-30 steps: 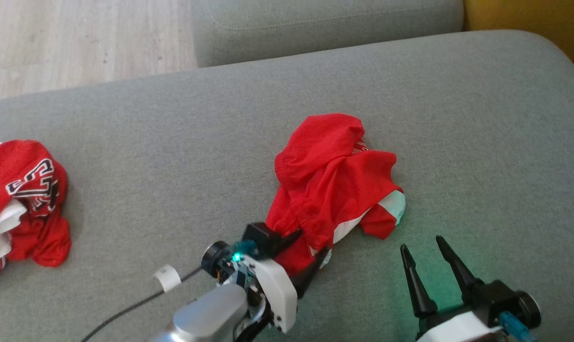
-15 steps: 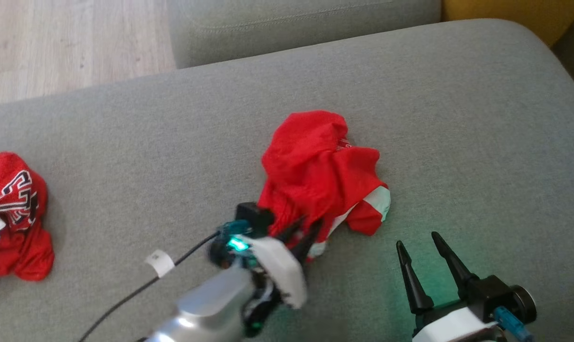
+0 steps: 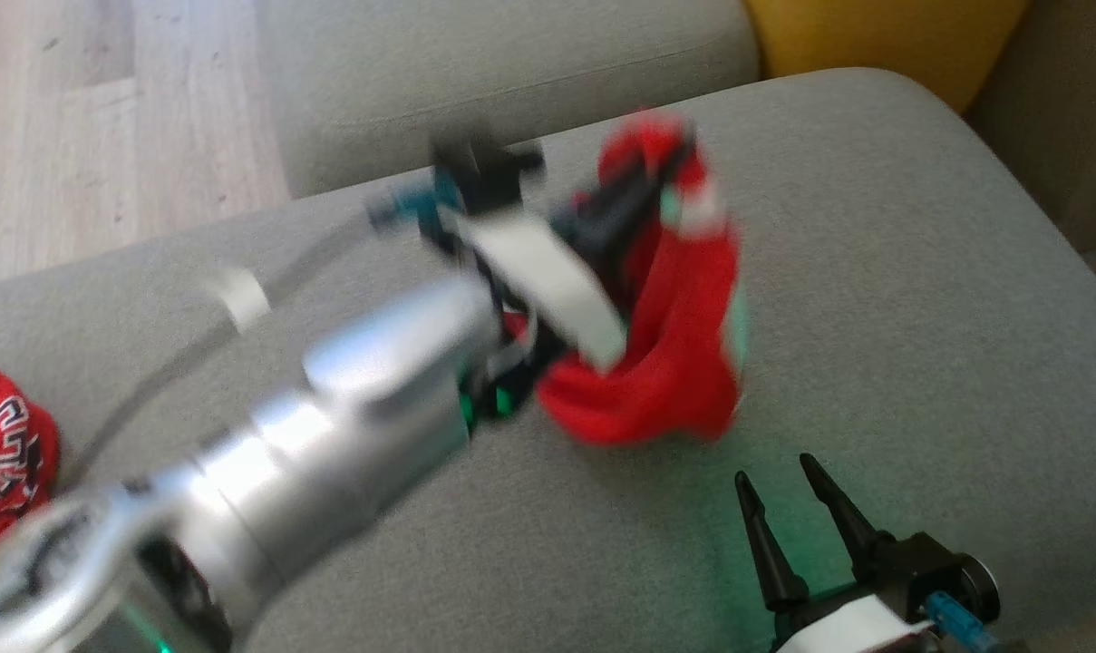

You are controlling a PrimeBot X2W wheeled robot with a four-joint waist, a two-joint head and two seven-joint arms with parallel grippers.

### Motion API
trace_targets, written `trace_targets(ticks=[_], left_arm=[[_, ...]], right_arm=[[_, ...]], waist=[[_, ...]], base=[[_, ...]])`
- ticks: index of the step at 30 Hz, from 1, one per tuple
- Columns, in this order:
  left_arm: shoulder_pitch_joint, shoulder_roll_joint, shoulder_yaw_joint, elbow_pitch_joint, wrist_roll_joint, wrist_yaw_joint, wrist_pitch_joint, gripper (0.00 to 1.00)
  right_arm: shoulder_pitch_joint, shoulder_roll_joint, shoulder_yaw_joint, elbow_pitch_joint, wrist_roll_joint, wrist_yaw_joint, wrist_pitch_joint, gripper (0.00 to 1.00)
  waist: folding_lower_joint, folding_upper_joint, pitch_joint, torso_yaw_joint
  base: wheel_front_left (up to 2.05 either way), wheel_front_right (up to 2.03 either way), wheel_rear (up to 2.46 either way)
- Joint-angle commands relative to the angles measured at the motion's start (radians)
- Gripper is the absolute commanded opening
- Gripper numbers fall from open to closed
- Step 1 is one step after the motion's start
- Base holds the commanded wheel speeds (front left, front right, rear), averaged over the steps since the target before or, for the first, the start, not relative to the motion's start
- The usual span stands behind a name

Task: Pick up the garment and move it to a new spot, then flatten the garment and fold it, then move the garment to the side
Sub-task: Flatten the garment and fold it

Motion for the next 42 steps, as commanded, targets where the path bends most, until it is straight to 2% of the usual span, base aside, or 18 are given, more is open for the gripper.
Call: trace_targets(ticks=[1, 3, 6, 14, 16, 18, 19, 20, 21, 24, 28, 33, 36, 37, 42], left_arm=[[-0.076, 0.021, 0.052, -0.022, -0.012, 0.002, -0.014, 0.00], [-0.135, 0.041, 0.079, -0.019, -0.045, 0.002, -0.017, 0.00], [-0.154, 0.099, 0.066, -0.018, -0.091, 0.002, 0.024, 0.00], [0.169, 0.322, -0.032, -0.096, -0.237, 0.002, 0.267, 0.00], [0.223, 0.351, -0.035, -0.089, -0.235, 0.002, 0.256, 0.00], [0.246, 0.356, -0.022, -0.068, -0.240, 0.002, 0.217, 0.00], [0.249, 0.351, -0.012, -0.059, -0.243, 0.002, 0.196, 0.13], [0.248, 0.344, 0.000, -0.052, -0.247, 0.002, 0.177, 0.50], [0.243, 0.336, 0.017, -0.046, -0.250, 0.002, 0.150, 1.00], [0.228, 0.327, 0.078, -0.033, -0.257, 0.002, 0.056, 1.00], [0.234, 0.358, 0.128, -0.035, -0.205, 0.018, -0.046, 1.00], [0.313, 0.382, 0.112, -0.109, 0.033, 0.122, -0.073, 1.00], [0.402, 0.351, 0.093, -0.155, 0.131, 0.184, -0.073, 1.00], [0.461, 0.316, 0.087, -0.170, 0.140, 0.201, -0.073, 1.00], [0.538, 0.236, 0.087, -0.099, 0.098, 0.216, -0.074, 1.00]], right_arm=[[-0.021, -0.003, 0.026, -0.027, 0.005, 0.007, -0.011, 1.00], [-0.020, -0.003, 0.026, -0.029, 0.008, 0.007, -0.011, 1.00], [-0.015, -0.003, 0.023, -0.036, 0.010, 0.007, -0.011, 1.00], [0.017, -0.003, -0.037, -0.064, -0.001, 0.007, -0.011, 1.00], [0.015, -0.003, -0.049, -0.070, -0.008, 0.007, -0.011, 1.00], [0.007, -0.003, -0.058, -0.074, -0.016, 0.007, -0.011, 1.00], [0.003, -0.003, -0.060, -0.076, -0.020, 0.007, -0.011, 1.00], [-0.002, -0.003, -0.062, -0.076, -0.025, 0.007, -0.011, 1.00], [-0.008, -0.003, -0.064, -0.076, -0.028, 0.007, -0.011, 1.00], [-0.024, -0.003, -0.066, -0.075, -0.034, 0.007, -0.011, 1.00], [-0.029, -0.003, -0.074, -0.077, -0.037, 0.007, -0.011, 1.00], [-0.018, -0.003, -0.079, -0.078, -0.041, 0.007, -0.011, 1.00], [-0.015, -0.003, -0.079, -0.077, -0.044, 0.007, -0.011, 1.00], [-0.014, -0.003, -0.078, -0.076, -0.045, 0.007, -0.011, 1.00], [-0.023, -0.003, -0.065, -0.070, -0.051, 0.007, -0.011, 1.00]], waist=[[0.0000, 0.0000, -0.009, -0.013], [0.0000, 0.0000, -0.009, -0.016], [0.0000, 0.0000, -0.009, -0.013], [0.0000, 0.0000, 0.005, 0.053], [0.0000, 0.0000, 0.016, 0.077], [0.0000, 0.0000, 0.027, 0.102], [0.0000, 0.0000, 0.032, 0.115], [0.0000, 0.0000, 0.037, 0.127], [0.0000, 0.0000, 0.041, 0.138], [0.0000, 0.0000, 0.047, 0.163], [0.0000, 0.0000, 0.048, 0.187], [0.0000, 0.0000, 0.050, 0.211], [0.0000, 0.0000, 0.052, 0.216], [0.0000, 0.0000, 0.051, 0.216], [0.0000, 0.0000, 0.053, 0.203]], base=[[0.00, 0.00, 0.00], [0.00, 0.00, 0.00], [0.00, 0.00, 0.00], [0.00, 0.00, 0.00], [0.00, 0.00, 0.00], [0.00, 0.00, 0.00], [0.00, 0.00, 0.00], [0.00, 0.00, 0.00], [0.00, 0.00, 0.00], [0.00, 0.00, 0.00], [0.00, 0.00, 0.00], [0.00, 0.00, 0.00], [0.00, 0.00, 0.00], [0.00, 0.00, 0.00], [0.00, 0.00, 0.00]])
